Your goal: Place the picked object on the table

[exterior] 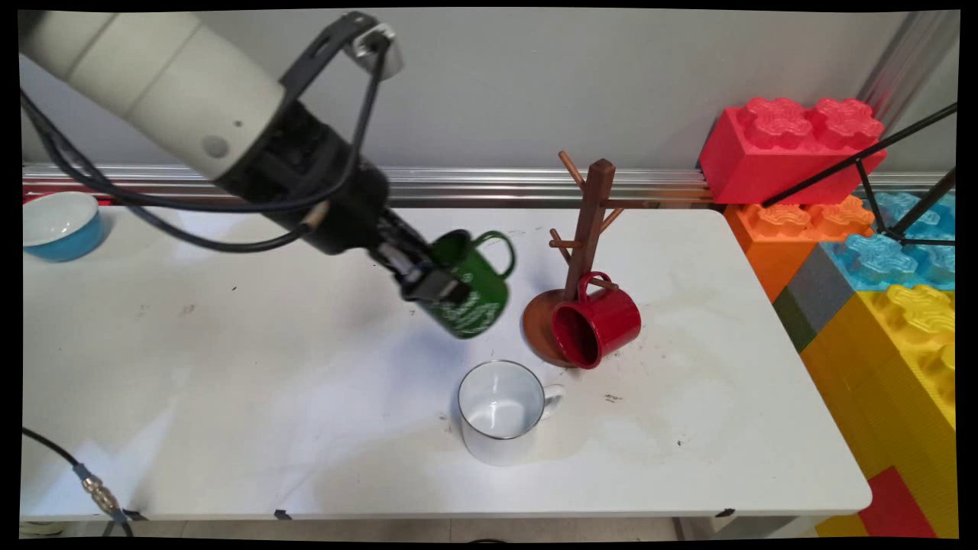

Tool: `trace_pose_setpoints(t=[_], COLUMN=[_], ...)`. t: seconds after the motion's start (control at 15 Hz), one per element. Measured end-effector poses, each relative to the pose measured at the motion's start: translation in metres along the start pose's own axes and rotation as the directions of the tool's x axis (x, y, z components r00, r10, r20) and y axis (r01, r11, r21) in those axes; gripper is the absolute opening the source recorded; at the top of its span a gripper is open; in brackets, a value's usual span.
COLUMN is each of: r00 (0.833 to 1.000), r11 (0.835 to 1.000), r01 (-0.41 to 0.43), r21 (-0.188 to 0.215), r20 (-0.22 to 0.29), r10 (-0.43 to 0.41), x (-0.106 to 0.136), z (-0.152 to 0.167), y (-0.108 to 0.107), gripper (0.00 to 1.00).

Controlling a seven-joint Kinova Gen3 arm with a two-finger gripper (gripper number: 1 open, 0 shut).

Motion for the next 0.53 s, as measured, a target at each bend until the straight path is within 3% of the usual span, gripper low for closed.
trace_pose_setpoints(t=[0.53], r00=[0.973], r11=[0.979], r01=[-0.179], r21=[0.101], r20=[0.168], r10=[0.16], x=[-0.025], z=[-0.008], y=[-0.028], gripper=[0.0])
